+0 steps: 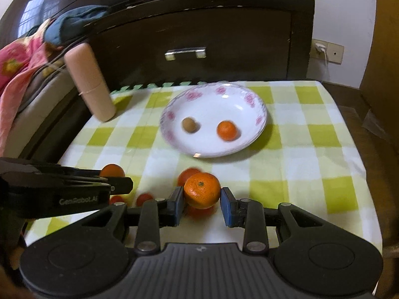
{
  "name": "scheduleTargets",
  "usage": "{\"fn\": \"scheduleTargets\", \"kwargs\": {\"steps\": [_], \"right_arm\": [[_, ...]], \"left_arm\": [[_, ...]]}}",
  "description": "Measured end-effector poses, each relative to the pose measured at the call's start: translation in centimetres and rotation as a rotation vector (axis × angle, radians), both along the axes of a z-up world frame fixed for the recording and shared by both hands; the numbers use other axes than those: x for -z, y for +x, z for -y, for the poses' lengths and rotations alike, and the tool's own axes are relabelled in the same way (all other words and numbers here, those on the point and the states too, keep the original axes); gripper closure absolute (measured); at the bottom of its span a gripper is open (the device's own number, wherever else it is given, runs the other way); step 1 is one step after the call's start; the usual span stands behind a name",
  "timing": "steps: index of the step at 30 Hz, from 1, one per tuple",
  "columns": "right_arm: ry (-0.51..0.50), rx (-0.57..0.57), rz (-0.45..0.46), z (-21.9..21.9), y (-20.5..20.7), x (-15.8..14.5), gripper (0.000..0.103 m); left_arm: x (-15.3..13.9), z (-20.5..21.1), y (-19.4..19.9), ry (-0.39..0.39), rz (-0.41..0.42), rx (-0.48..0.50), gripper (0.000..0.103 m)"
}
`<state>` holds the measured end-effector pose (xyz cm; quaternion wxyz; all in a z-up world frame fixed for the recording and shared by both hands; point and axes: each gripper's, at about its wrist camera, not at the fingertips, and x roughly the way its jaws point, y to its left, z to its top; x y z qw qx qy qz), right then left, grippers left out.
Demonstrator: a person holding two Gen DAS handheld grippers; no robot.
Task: Organize fruits
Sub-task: 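Carry both held oranges over the white flowered plate, then open both tools to release the oranges into the plate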
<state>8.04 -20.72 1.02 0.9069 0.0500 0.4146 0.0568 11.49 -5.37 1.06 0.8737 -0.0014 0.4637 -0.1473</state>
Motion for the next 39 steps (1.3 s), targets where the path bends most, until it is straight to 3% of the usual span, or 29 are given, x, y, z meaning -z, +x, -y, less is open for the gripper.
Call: {"fn": "scheduleTargets", "kwargs": {"steps": [16, 30, 39], "right_arm": [[0.008, 0.026, -0.015, 2.4, 9.1, 2.2, 0.072], [0.003, 0.009, -0.013, 2.7, 10.9, 3.6, 0.072], [0.027, 0.007, 0.011, 2.9, 11.1, 3.4, 0.071]], "left_arm": [[1.6, 4.0, 9.0, -0.002, -0.009, 0.027, 0.064], [2.6, 4.7, 10.6, 0.013, -0.023, 0.024, 0.064], [2.3, 4.3, 10.9, -0.002, -0.020, -0.001, 0.055]]}}
